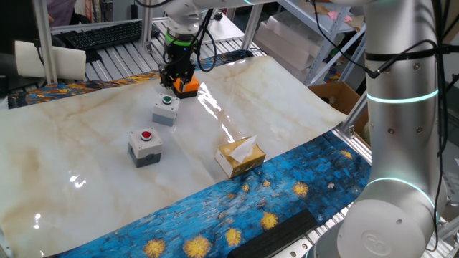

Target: Press three buttons from left to right in sequence

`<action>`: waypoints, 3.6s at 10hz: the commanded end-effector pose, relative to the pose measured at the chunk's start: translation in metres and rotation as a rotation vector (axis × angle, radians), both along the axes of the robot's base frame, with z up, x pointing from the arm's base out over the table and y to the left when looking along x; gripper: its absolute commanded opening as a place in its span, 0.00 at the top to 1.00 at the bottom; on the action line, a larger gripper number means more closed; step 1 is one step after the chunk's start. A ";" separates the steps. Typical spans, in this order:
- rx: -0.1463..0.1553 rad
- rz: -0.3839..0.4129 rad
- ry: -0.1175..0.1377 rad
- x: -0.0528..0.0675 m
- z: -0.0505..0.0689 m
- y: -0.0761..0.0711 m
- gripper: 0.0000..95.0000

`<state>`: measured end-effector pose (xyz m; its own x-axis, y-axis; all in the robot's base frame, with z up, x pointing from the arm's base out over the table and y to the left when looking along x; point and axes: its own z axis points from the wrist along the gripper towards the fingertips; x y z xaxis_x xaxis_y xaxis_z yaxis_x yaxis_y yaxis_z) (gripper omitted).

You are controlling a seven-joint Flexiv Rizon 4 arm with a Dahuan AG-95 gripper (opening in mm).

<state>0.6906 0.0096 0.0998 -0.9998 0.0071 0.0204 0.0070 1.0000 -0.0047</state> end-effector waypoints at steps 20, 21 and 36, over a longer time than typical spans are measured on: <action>0.004 -0.018 -0.026 -0.006 -0.018 -0.001 0.60; 0.005 -0.018 -0.026 -0.006 -0.019 -0.001 0.60; 0.014 0.084 -0.043 0.001 0.012 -0.043 1.00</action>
<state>0.6910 -0.0332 0.1112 -0.9964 -0.0821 -0.0204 -0.0823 0.9966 0.0083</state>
